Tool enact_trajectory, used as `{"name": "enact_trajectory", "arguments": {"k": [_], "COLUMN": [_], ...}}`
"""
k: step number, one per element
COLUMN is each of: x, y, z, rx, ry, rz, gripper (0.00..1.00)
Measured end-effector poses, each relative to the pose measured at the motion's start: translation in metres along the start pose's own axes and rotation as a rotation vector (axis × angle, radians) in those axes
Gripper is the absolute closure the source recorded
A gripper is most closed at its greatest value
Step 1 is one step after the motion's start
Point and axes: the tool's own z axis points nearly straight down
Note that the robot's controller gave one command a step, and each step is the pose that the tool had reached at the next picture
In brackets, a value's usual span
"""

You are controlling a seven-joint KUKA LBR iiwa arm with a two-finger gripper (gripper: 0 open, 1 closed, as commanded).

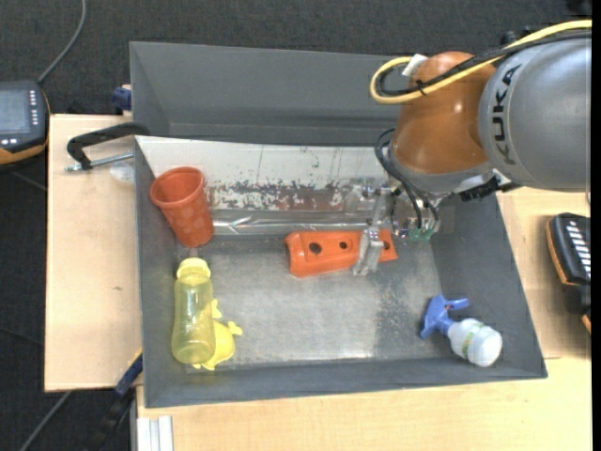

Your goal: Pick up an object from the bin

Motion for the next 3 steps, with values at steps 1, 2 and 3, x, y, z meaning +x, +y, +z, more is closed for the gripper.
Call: {"name": "enact_trajectory", "arguments": {"k": [1,2,3], "x": [0.017,0.003,0.002], "y": [0.035,0.028,0.028], "z": [0.062,0.064,0.064], "rx": [-0.001,-0.008,-0.008], "ry": [-0.005,-0.008,-0.008], "rz": [0.229,0.107,0.108], "gripper": [0.0,1.0,1.0]}}
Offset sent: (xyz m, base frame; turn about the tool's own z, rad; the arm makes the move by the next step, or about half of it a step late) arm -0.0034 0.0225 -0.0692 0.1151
